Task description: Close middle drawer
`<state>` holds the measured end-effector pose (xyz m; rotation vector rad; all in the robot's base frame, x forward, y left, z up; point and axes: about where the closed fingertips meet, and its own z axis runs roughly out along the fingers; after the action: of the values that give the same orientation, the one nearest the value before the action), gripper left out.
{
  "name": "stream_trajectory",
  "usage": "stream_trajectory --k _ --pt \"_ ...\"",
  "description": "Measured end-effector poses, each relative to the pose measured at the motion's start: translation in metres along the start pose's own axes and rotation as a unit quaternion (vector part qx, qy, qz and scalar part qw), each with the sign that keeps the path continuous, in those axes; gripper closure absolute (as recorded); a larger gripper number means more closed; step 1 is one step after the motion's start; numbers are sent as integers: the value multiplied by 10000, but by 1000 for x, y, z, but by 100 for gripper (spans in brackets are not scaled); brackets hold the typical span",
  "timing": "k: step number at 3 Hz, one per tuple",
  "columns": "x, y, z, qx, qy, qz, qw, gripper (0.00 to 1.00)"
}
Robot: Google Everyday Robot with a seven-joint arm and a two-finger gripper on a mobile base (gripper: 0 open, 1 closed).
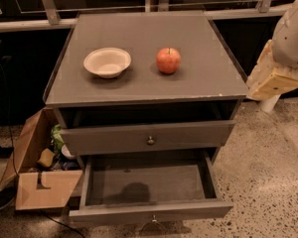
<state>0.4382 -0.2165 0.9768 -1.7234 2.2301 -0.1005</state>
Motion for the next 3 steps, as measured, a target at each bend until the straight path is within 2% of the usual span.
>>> stream_trajectory --k 1,2,3 --pt "0 -1 -1 22 0 2 10000 87" --pt "18 6 13 -70 75 205 9997 100" --pt "44 32 57 -316 67 518 9981 100"
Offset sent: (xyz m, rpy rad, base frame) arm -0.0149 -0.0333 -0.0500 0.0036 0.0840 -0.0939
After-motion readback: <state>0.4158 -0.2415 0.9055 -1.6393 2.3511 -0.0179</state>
